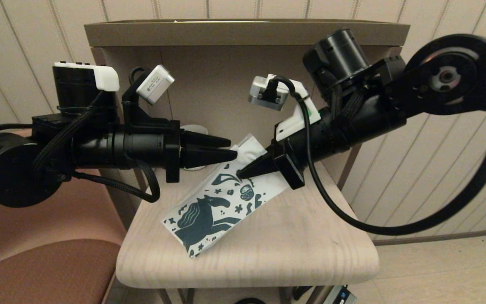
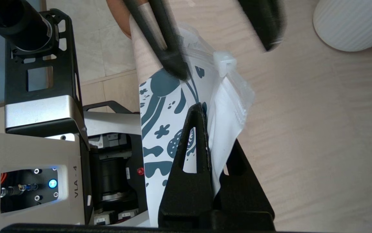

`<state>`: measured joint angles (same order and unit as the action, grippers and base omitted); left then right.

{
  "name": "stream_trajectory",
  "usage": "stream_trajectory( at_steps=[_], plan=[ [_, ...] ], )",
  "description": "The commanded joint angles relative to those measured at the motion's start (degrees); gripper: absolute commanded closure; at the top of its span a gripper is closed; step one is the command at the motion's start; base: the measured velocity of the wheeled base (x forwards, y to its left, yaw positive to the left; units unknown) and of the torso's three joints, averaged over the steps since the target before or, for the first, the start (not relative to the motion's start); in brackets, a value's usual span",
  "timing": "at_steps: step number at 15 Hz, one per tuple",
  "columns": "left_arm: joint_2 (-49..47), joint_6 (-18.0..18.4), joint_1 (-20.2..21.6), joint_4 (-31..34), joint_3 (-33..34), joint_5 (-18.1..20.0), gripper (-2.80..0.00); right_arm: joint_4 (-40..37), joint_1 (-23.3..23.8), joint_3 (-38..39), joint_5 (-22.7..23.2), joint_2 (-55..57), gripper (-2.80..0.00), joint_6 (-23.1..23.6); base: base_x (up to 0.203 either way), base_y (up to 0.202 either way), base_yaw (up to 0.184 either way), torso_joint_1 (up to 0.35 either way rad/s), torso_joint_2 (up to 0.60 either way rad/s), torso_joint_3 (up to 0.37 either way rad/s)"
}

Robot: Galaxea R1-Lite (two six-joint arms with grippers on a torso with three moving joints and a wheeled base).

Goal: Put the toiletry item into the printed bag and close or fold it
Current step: Hand it to the other hand, then close the strorage bag and place it on the desk

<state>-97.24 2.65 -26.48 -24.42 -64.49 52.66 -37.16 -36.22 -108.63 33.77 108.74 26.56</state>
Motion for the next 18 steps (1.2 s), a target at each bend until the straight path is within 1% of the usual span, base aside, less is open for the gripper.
stream_trajectory(
  at_steps=[1,7,15,16,18],
  plan=[
    [-0.1,0.1,0.0,-0.2,0.2,0.2,-2.80,-0.2,0.2,0.0,0.2,-0.1,0.00,0.2,0.000,0.000,0.000,0.000,0.00,0.000],
    [-0.3,0.1,0.0,-0.2,-0.2,0.2,-2.80,-0.3,-0.7,0.0,0.4,0.2,0.00,0.2,0.000,0.000,0.000,0.000,0.00,0.000],
    [-0.2,0.2,-0.1,-0.3,0.2,0.2,-2.80,-0.1,-0.6,0.0,0.4,0.3,0.00,0.2,0.000,0.000,0.000,0.000,0.00,0.000],
    [-0.2,0.3,0.0,-0.3,0.3,0.2,0.00,-0.1,-0.6,0.0,0.4,0.3,0.00,0.2,0.000,0.000,0.000,0.000,0.00,0.000],
    [-0.3,0.3,0.0,-0.3,0.2,0.2,0.00,0.0,-0.5,0.0,0.4,0.3,0.00,0.2,0.000,0.000,0.000,0.000,0.00,0.000]
  ],
)
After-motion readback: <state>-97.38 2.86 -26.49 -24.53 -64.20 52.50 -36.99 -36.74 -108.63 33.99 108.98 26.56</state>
